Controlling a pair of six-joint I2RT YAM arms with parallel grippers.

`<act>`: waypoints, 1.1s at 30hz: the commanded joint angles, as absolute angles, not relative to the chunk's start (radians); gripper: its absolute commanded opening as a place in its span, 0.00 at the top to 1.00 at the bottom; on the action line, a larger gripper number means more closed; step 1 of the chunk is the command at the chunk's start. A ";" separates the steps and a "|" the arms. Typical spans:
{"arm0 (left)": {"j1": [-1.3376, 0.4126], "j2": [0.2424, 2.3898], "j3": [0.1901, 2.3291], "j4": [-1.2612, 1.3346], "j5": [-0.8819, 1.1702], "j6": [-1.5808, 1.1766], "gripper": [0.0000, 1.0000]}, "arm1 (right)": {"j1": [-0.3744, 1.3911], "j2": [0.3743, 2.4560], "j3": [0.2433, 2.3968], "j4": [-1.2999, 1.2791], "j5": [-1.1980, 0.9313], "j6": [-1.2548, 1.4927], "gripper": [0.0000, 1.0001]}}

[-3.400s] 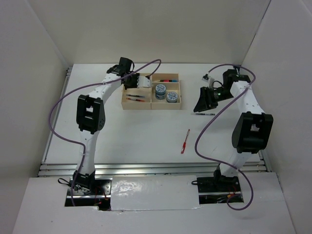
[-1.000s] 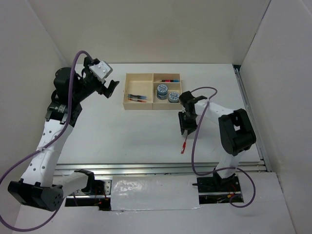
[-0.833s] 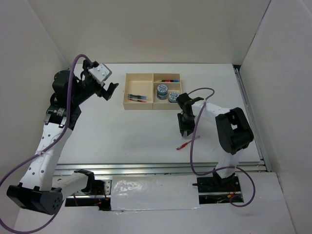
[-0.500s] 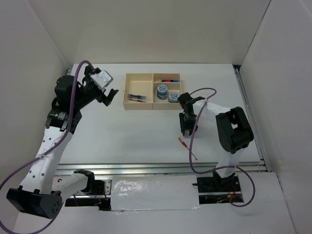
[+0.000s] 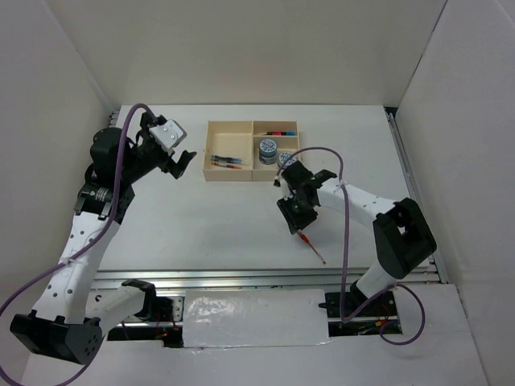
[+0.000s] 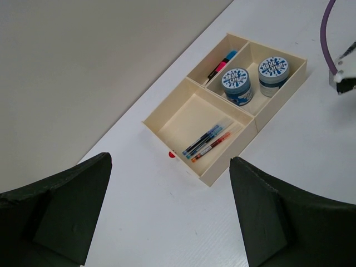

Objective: Sort the stationery into containers
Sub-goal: Pick up the pen from the corner of the board.

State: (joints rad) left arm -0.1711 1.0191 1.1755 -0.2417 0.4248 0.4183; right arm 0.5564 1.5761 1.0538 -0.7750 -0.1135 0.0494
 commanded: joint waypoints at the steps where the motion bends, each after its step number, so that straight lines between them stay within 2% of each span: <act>1: -0.170 0.988 1.187 -0.229 0.454 0.411 0.01 | 0.580 1.604 1.031 -0.818 -0.089 -0.032 0.56; 12: -0.173 0.974 1.160 -0.235 0.469 0.405 0.01 | 0.595 1.716 1.022 -0.814 -0.003 -0.043 0.57; 16: -0.176 0.977 1.154 -0.238 0.474 0.390 0.01 | 0.594 1.776 1.029 -0.805 0.023 -0.055 0.61; 19: -0.175 0.974 1.140 -0.250 0.486 0.341 0.01 | 0.594 1.805 1.048 -0.804 0.018 -0.055 0.80; 20: -0.176 0.971 1.132 -0.256 0.489 0.322 0.01 | 0.595 1.813 1.058 -0.808 0.009 -0.055 1.00; 24: -0.173 0.925 1.065 -0.275 0.549 0.192 0.01 | 0.588 1.777 1.161 -0.857 -0.099 -0.064 1.00; 27: -0.195 0.879 1.002 -0.268 0.659 0.031 0.01 | 0.574 1.634 1.317 -0.887 -0.229 -0.069 1.00; 29: -0.251 0.870 0.961 -0.236 0.687 -0.105 0.02 | 0.569 1.580 1.455 -0.881 -0.317 -0.052 1.00; 33: -0.375 0.906 0.948 -0.170 0.686 -0.222 0.06 | 0.569 1.536 1.600 -0.786 -0.422 0.079 1.00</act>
State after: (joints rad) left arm -0.3058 0.8921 0.9421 -0.2634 0.6285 -0.0448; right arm 0.5739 1.6402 1.4956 -0.8539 -0.2756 -0.0147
